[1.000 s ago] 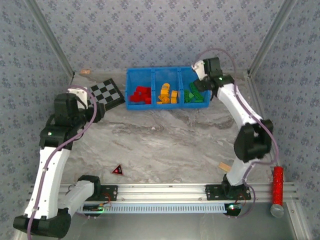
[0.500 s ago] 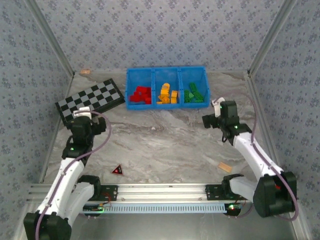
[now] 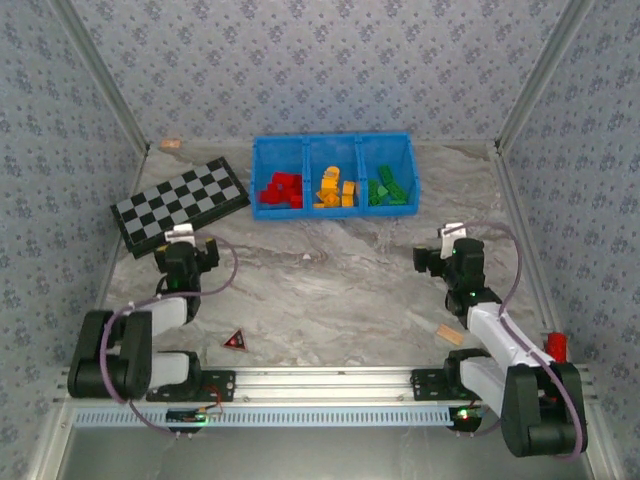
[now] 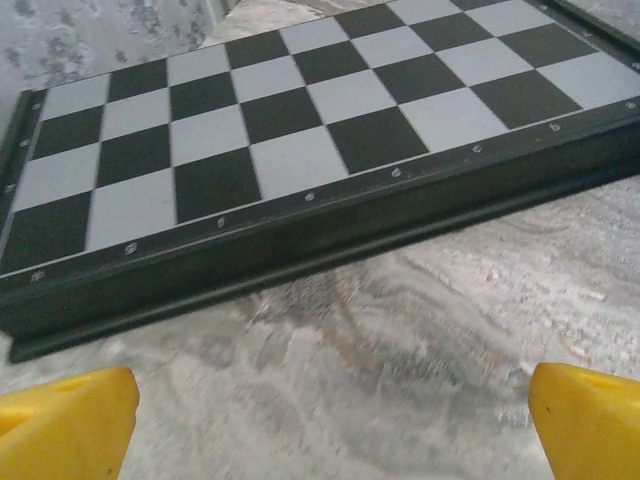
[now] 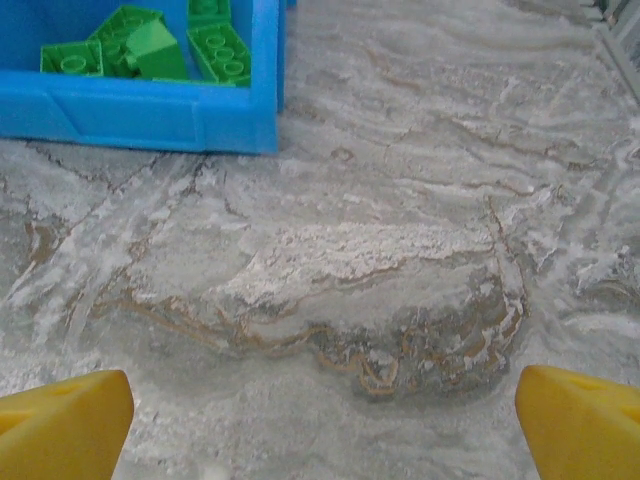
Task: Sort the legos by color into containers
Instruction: Reset both arms
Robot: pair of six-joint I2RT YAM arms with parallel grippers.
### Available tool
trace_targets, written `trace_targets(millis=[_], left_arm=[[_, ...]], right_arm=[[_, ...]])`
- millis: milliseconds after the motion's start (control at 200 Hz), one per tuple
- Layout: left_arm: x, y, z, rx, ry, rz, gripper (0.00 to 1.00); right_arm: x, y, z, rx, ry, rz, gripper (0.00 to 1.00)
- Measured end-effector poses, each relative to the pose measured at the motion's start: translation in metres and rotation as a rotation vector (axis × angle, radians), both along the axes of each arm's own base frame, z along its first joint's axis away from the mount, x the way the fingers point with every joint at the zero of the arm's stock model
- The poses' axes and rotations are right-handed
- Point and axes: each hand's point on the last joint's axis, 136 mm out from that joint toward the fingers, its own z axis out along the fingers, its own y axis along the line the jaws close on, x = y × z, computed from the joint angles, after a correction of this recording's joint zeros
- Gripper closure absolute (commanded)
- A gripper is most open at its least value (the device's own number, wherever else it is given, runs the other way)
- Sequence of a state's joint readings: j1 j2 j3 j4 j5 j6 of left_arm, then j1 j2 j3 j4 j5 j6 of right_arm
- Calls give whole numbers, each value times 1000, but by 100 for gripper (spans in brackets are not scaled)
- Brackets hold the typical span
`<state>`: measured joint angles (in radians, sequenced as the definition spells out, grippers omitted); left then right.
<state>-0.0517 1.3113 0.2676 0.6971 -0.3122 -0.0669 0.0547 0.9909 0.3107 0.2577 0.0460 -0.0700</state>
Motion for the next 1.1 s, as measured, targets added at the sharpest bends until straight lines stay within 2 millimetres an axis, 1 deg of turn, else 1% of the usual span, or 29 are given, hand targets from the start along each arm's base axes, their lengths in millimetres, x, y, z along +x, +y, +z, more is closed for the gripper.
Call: trace_targets(millis=[40, 95, 160, 190, 265, 320, 390, 460, 505, 585, 635, 680, 870, 1099], left_arm=[[7, -2, -3, -1, -12, -11, 0], [16, -3, -11, 4, -23, -23, 0], [19, -5, -28, -1, 26, -38, 0], [20, -6, -31, -5, 40, -45, 0], [31, -5, -22, -17, 23, -59, 0], [40, -4, -11, -25, -8, -65, 0], [46, -3, -4, -29, -28, -69, 0], [46, -4, -4, -34, -27, -77, 0], [46, -5, -5, -36, -22, -81, 0], [46, -6, -6, -39, -20, -88, 0], [46, -7, -6, -40, -19, -91, 0], [46, -7, -6, -40, -19, -91, 0], [46, -7, -6, -40, -19, -91, 0], [46, -7, -6, -40, -19, -91, 0]], right_arm=[[1, -1, -2, 4, -14, -2, 0], [4, -3, -7, 8, -21, -4, 0], [10, -3, -12, 15, -24, -2, 0], [12, -3, -15, 18, -24, 1, 0], [18, -2, -22, 28, -18, 13, 0], [24, -1, -27, 33, -14, 21, 0], [34, 1, -30, 34, -1, 34, 0], [48, 4, -27, 32, -26, 49, 0], [53, 3, -26, 39, -46, 53, 0], [59, -7, -32, 55, -68, 41, 0], [58, -11, -40, 61, -46, 34, 0], [58, -12, -42, 67, -38, 34, 0], [62, -9, -36, 80, -62, 48, 0], [62, -9, -36, 81, -64, 52, 0]])
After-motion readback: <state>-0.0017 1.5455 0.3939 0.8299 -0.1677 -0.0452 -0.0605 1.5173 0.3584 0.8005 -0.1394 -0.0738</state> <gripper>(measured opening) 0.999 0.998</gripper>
